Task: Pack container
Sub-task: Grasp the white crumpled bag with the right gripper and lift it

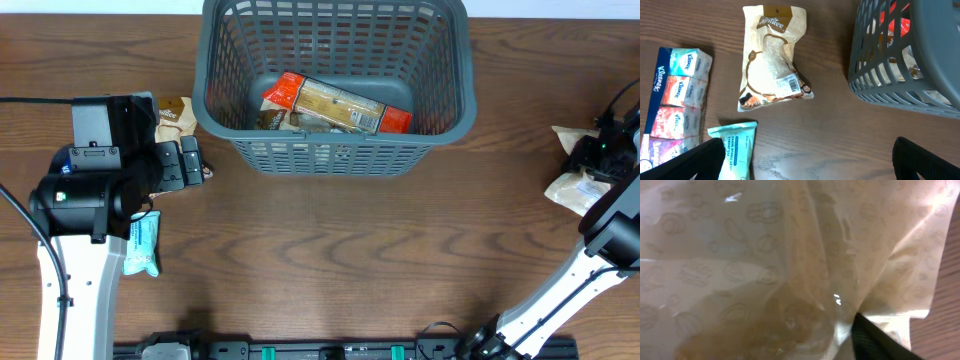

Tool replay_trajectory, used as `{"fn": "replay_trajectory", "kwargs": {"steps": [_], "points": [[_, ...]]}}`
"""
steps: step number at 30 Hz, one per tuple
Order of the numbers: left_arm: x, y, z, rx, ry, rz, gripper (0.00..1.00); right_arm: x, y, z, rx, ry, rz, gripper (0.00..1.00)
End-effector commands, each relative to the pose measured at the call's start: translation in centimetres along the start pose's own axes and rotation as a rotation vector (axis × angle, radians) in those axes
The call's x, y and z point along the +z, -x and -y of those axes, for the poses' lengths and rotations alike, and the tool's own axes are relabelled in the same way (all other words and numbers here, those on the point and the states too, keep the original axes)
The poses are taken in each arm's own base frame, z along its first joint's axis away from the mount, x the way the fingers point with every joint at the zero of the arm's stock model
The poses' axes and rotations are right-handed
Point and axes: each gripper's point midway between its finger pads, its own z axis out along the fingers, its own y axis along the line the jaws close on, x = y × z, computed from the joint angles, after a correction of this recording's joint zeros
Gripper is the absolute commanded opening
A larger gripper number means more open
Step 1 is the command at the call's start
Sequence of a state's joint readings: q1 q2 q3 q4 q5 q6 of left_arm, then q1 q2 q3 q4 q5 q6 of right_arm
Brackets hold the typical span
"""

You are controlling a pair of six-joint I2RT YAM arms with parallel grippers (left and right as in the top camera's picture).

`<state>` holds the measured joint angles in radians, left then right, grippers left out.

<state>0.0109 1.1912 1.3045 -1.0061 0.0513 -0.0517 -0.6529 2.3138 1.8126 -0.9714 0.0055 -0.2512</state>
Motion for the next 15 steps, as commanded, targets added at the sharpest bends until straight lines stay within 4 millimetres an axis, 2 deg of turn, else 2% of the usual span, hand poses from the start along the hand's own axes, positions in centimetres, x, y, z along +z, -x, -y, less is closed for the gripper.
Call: {"fn": "replay_trajectory", "kwargs": {"steps": [1, 3, 5, 10, 15], "points": [[-0.4, 0.5, -0.1, 0.003, 0.008, 0.016, 0.99, 2.4, -2.0, -0.8, 0.005, 0.038, -0.075, 0.45], [-0.4, 0.4, -0.1, 0.003, 0.008, 0.013, 0.99, 2.4, -2.0, -1.0, 0.009, 0.039, -0.079, 0.27], [-0.4, 0.4, -0.1, 0.003, 0.008, 0.012, 0.99, 2.3, -2.0, -1.5, 0.004, 0.055, -0.08, 0.01], [-0.4, 0.4, -0.1, 0.003, 0.008, 0.012, 0.99, 1.6, -1.5, -3.4, -0.027, 0.088, -0.064, 0.01], [-0.4, 0.4, -0.1, 0.003, 0.008, 0.012, 0.99, -1.8, 0.4, -6.2, -0.088, 0.095, 0.023, 0.01]]}}
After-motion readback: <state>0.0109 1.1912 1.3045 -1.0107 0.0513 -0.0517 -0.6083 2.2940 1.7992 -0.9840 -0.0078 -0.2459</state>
